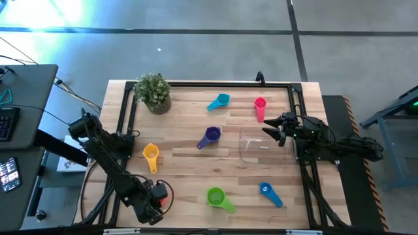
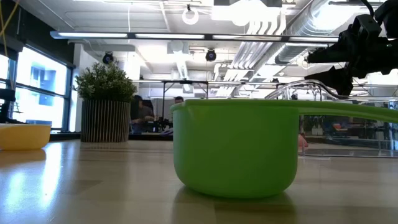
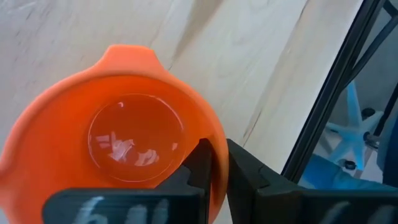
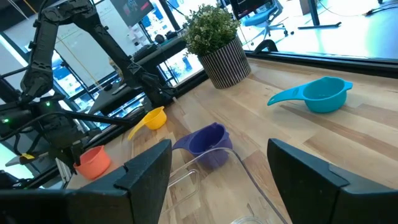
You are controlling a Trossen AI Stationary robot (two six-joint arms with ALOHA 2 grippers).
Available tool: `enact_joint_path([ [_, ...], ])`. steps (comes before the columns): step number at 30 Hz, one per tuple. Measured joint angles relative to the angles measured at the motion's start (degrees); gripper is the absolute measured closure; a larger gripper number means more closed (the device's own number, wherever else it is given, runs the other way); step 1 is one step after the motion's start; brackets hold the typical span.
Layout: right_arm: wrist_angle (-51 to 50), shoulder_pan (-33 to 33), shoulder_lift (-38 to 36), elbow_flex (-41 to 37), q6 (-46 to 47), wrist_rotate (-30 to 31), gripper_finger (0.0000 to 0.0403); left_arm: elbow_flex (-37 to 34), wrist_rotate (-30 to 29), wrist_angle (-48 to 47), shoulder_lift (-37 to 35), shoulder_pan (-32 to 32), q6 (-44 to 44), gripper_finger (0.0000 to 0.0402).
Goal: Nest measuring cups in basket
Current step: Move the orange measuring cup to the center of the table
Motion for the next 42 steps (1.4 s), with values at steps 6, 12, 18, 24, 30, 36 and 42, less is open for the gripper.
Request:
enact_joint_path([
  [6,0.0,-0.01,0.01,0.01,0.0,0.0,0.0146,1.62,0.72,-2.0,0.16,1.6,5.25,0.0385],
  [12,0.0,0.01,-0.01,0.0,0.0,0.0,0.0146,5.2,1.62,-6.74,0.34,5.93,13.13,0.0388],
  [18,0.0,-0.01,0.01,-0.01,0.0,0.0,0.0146,7.34,3.66,-7.83,0.34,11.67,21.42,0.0393],
  [24,0.0,0.01,-0.01,-0.01,0.0,0.0,0.0146,8.74,3.75,-7.59,0.31,17.11,29.7,0.0397],
  [30,0.0,0.0,-0.01,0.0,-0.01,0.0,0.0146,8.76,3.51,-5.63,0.31,21.97,38.98,0.0396],
  [36,0.0,0.0,-0.01,0.01,0.0,0.0,0.0146,8.76,1.72,-4.2,0.23,25.99,49.15,0.0396],
  [42,0.0,0.0,-0.01,-0.01,0.0,0.0,0.0146,8.76,1.6,-2.29,0.23,28.66,57.22,0.0396],
])
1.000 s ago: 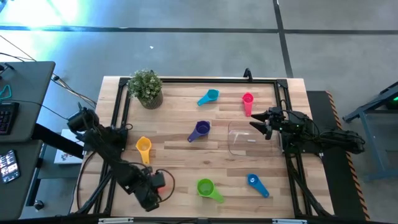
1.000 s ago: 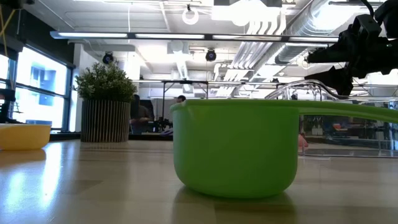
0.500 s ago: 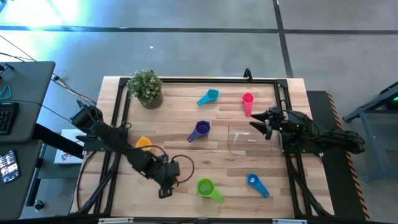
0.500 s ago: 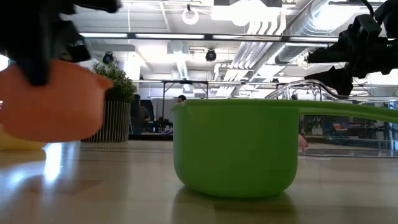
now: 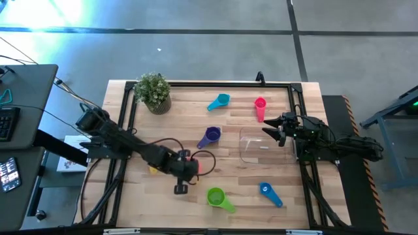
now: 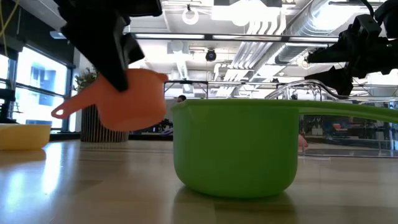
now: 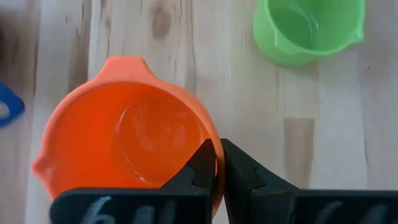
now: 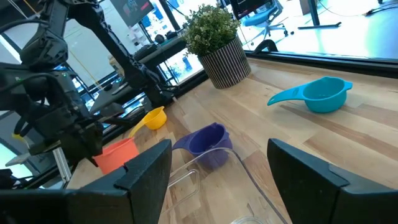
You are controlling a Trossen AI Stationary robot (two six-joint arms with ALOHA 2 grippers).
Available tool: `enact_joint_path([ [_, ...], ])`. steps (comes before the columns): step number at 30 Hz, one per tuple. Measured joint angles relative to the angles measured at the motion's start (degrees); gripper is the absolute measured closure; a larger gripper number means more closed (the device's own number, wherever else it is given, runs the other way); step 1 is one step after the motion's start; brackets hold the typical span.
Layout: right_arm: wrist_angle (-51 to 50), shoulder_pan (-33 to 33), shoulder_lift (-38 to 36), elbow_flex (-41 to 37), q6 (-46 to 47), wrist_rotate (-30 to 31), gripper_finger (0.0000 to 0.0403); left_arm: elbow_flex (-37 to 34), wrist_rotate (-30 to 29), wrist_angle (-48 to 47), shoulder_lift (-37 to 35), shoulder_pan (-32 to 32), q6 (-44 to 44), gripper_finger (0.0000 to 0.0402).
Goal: Nest measuring cups in basket
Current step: Move the orange measuring cup to the center of the table
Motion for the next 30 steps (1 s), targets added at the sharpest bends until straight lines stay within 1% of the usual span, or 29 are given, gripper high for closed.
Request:
enact_joint_path([
  [4,0.0,-0.01,0.0,0.01,-0.01,0.0,0.0146,0.02,0.05,1.1,-0.02,1.52,1.08,0.0396],
  [10,0.0,0.0,0.02,0.0,0.0,0.0,0.0146,0.09,1.43,1.66,2.65,3.34,-3.8,0.0396],
  [16,0.0,-0.01,0.03,0.0,0.0,0.0,0.0146,0.09,1.95,2.73,4.84,3.51,-6.37,0.0396],
  [21,0.0,-0.02,0.0,0.02,0.0,0.0,0.0146,0.08,2.17,4.21,6.05,3.51,-6.43,0.0396],
  [30,0.0,-0.01,-0.02,0.01,0.0,0.0,0.0146,0.09,3.33,6.19,6.13,3.89,-8.91,0.0394],
])
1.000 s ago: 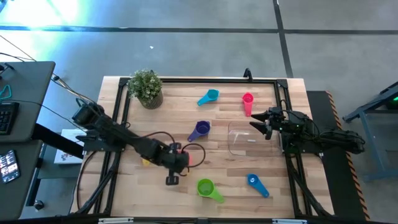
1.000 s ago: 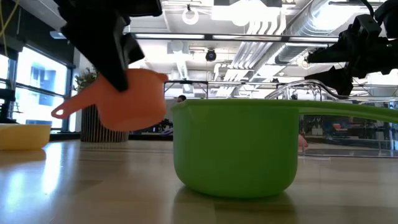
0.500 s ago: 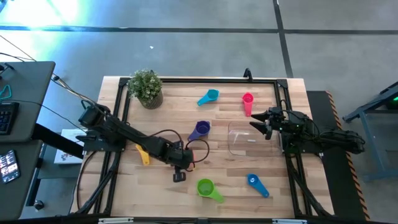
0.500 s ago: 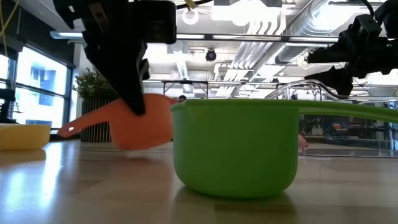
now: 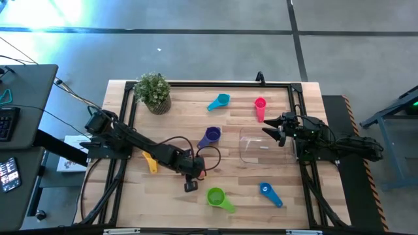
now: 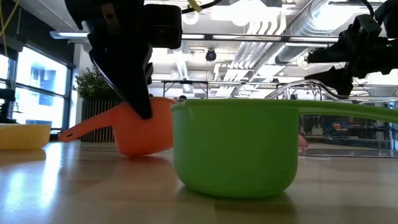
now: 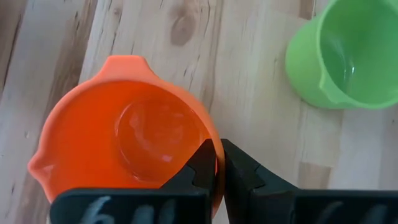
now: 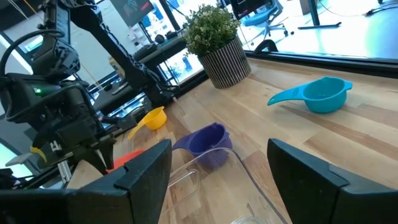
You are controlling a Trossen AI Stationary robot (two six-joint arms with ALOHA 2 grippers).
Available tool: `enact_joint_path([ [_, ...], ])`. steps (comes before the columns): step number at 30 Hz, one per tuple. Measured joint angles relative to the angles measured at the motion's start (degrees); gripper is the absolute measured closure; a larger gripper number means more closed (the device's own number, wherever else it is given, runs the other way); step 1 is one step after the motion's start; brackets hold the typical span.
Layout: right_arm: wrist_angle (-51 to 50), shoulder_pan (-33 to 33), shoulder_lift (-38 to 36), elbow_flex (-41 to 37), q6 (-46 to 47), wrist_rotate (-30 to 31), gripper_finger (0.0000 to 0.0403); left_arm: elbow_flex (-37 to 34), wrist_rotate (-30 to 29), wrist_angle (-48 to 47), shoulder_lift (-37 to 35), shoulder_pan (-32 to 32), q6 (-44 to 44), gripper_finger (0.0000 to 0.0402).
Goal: Nest measuring cups in basket
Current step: Move the orange measuring cup to the center of the table, then stack the green measuring cup on top of the orange measuring cup
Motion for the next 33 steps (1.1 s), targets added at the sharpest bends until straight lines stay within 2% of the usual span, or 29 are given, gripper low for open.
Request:
enact_joint_path([
  [9,0.0,0.01,-0.01,0.0,0.0,0.0,0.0146,-0.04,0.16,0.94,0.12,0.0,-0.04,0.0346],
  [22,0.0,0.01,-0.01,-0.02,0.0,0.0,0.0146,-0.04,0.0,2.19,0.12,-0.02,-0.46,0.0308],
  [33,0.0,0.01,-0.01,0.01,0.0,0.0,0.0146,-0.09,0.83,2.02,-3.5,-0.02,-0.43,0.0302],
])
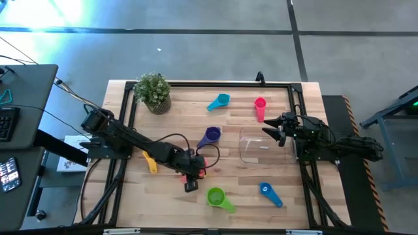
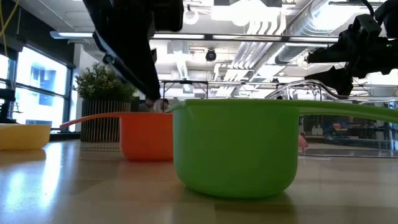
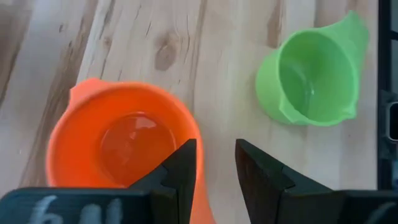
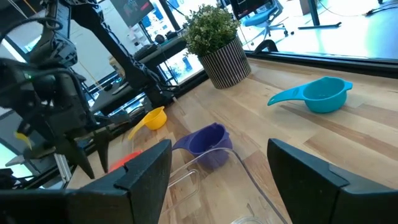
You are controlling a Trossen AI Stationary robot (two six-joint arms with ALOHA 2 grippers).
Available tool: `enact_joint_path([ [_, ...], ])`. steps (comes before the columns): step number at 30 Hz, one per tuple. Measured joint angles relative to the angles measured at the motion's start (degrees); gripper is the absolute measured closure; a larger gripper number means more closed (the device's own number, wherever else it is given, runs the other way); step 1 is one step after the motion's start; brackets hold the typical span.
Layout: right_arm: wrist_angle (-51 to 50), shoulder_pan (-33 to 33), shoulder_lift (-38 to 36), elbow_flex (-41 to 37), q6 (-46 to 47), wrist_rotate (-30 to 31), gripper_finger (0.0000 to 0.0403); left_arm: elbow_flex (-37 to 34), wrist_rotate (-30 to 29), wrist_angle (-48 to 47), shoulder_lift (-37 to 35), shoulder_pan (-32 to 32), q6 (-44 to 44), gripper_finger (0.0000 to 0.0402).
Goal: Nest measuring cups in basket
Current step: Stack the green measuring cup on top of the orange measuring cup
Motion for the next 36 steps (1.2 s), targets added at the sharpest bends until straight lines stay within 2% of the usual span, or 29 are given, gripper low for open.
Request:
enact_joint_path([
  [21,0.0,0.0,0.0,-0.02,0.0,0.0,0.0146,0.0,-0.66,-1.14,-19.18,0.68,0.0,0.0307],
  [36,0.02,-0.02,0.04,0.0,0.12,0.02,0.0146,0.05,-0.83,-11.57,-34.64,8.46,4.01,0.0304],
])
